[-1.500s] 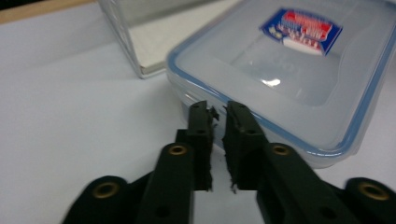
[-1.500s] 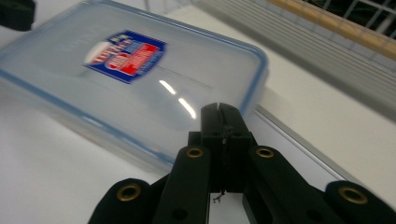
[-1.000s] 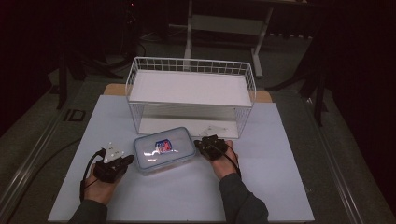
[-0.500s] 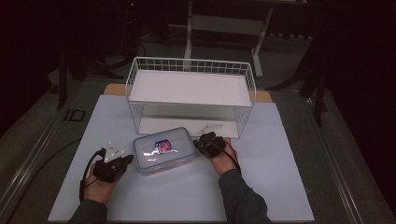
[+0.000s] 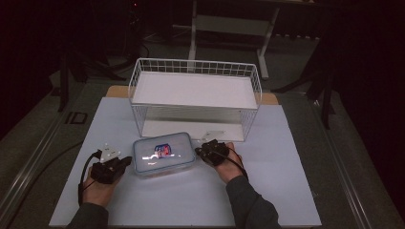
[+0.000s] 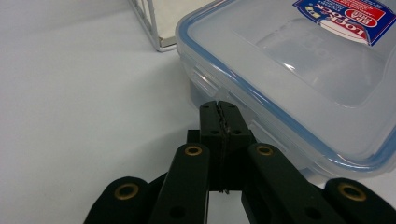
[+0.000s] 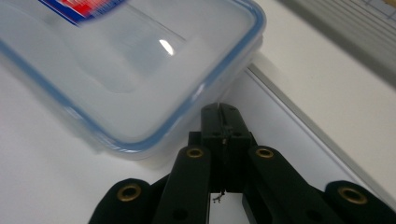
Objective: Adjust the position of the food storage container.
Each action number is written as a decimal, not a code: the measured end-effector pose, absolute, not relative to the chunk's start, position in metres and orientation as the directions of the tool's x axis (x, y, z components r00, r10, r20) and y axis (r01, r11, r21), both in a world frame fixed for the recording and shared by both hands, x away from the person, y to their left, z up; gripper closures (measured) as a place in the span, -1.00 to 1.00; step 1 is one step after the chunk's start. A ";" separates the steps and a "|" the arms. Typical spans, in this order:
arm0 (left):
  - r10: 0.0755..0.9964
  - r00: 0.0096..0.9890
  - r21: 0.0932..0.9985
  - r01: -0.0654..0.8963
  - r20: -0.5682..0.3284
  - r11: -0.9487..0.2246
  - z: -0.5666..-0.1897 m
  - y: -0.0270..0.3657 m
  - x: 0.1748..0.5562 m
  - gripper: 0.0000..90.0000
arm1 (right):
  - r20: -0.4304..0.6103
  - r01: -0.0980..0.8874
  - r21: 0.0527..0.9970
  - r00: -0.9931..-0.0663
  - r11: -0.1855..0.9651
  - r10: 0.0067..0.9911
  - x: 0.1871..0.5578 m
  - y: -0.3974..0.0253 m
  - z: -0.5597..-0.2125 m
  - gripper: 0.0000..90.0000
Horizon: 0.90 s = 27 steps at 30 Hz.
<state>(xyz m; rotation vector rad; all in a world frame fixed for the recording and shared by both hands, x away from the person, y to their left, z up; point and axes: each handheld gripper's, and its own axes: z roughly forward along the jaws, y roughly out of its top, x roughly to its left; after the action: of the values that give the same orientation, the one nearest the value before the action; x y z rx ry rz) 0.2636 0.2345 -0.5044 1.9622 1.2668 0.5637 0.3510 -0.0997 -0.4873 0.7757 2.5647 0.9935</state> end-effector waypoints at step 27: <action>0.880 0.470 0.793 0.562 -0.070 -0.237 -0.504 0.199 0.264 1.00 | -0.069 0.392 0.667 -0.815 0.634 0.576 0.309 -0.147 -0.489 1.00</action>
<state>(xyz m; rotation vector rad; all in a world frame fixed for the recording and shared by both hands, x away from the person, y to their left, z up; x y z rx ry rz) 0.2645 0.1987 -0.5042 1.9270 1.2015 0.5087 0.3093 -0.1472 -0.4891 0.7831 2.5816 0.9577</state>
